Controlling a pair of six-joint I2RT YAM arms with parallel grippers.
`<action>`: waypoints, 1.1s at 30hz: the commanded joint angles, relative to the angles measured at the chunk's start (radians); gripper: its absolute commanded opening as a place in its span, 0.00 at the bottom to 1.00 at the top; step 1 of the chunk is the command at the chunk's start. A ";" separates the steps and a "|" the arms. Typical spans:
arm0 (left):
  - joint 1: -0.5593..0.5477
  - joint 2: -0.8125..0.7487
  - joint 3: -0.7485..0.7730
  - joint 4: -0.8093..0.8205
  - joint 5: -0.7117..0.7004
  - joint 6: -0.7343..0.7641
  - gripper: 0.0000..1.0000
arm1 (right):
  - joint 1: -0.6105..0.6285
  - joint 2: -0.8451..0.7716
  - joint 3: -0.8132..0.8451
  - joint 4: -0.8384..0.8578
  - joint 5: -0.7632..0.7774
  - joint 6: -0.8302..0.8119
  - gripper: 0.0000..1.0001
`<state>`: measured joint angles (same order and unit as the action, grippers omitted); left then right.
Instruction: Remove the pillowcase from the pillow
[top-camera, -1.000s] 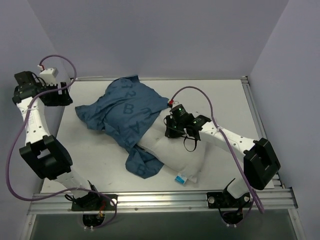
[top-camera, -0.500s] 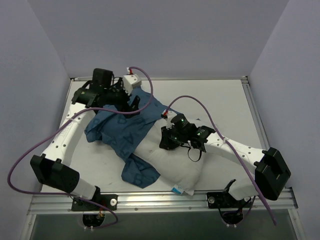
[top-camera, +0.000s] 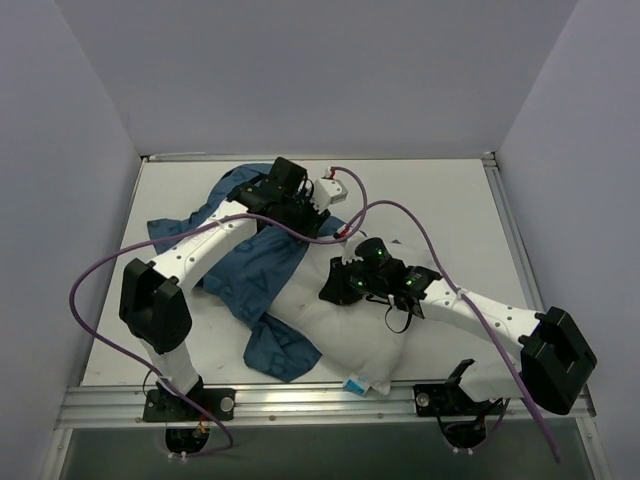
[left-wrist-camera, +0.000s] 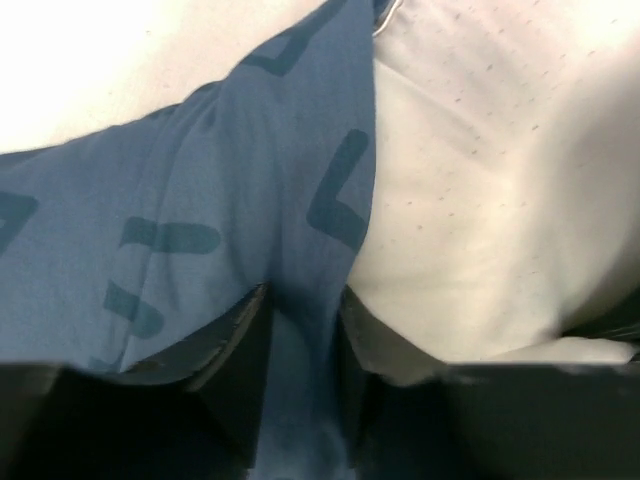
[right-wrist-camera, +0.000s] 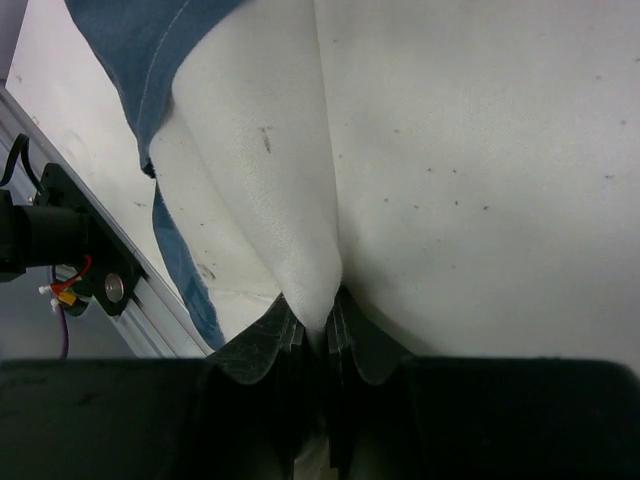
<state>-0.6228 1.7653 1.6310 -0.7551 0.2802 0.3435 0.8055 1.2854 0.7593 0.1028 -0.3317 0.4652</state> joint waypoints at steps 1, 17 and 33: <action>0.000 0.000 0.016 0.053 -0.084 -0.012 0.35 | 0.001 -0.005 -0.031 -0.066 -0.069 0.020 0.00; 0.216 0.272 0.465 -0.024 -0.312 -0.103 0.02 | -0.020 -0.055 -0.134 -0.165 -0.073 0.104 0.00; 0.444 0.223 0.394 -0.070 -0.090 0.061 0.46 | -0.120 0.024 -0.109 -0.236 -0.006 0.124 0.00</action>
<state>-0.2066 2.1048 2.0384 -0.9749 0.2260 0.3019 0.7029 1.2381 0.6785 0.2192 -0.3016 0.5983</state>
